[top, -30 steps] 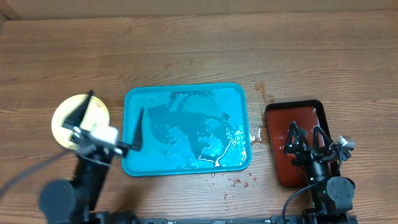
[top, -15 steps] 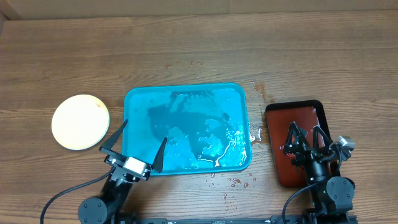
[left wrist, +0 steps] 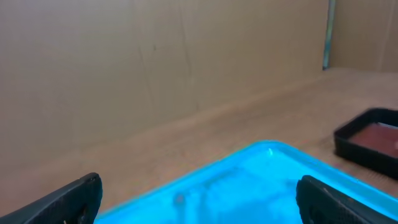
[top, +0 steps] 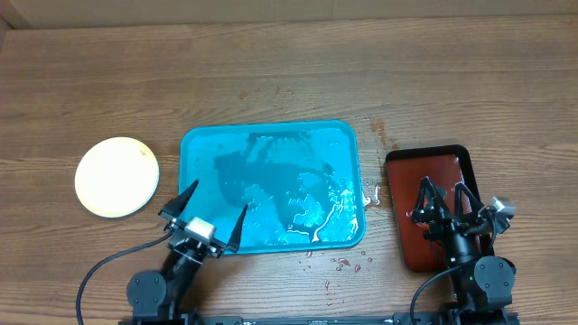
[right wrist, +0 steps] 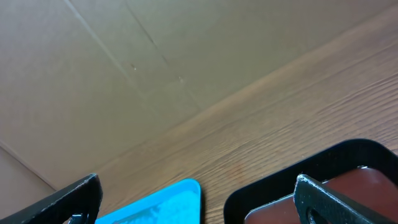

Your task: Clean dirty plates on tray and stack at the side

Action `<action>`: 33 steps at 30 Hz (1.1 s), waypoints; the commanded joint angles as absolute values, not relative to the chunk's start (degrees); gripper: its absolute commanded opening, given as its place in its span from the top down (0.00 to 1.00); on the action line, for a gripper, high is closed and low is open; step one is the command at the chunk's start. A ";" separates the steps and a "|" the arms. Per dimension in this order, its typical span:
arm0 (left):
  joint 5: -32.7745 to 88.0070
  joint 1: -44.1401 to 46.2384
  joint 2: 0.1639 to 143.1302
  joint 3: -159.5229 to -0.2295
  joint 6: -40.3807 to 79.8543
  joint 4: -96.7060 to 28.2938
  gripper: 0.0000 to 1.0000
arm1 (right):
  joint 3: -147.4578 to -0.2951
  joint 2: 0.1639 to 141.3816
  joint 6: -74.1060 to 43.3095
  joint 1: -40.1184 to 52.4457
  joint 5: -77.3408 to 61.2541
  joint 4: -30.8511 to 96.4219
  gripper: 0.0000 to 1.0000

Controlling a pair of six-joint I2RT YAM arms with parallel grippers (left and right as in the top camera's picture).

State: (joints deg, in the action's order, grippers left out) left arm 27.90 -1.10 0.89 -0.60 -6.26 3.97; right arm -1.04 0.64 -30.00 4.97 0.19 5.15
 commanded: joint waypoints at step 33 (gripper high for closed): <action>28.51 -0.71 0.25 -0.27 -0.86 -2.52 0.00 | -0.45 0.16 -29.78 4.80 -0.14 4.82 0.00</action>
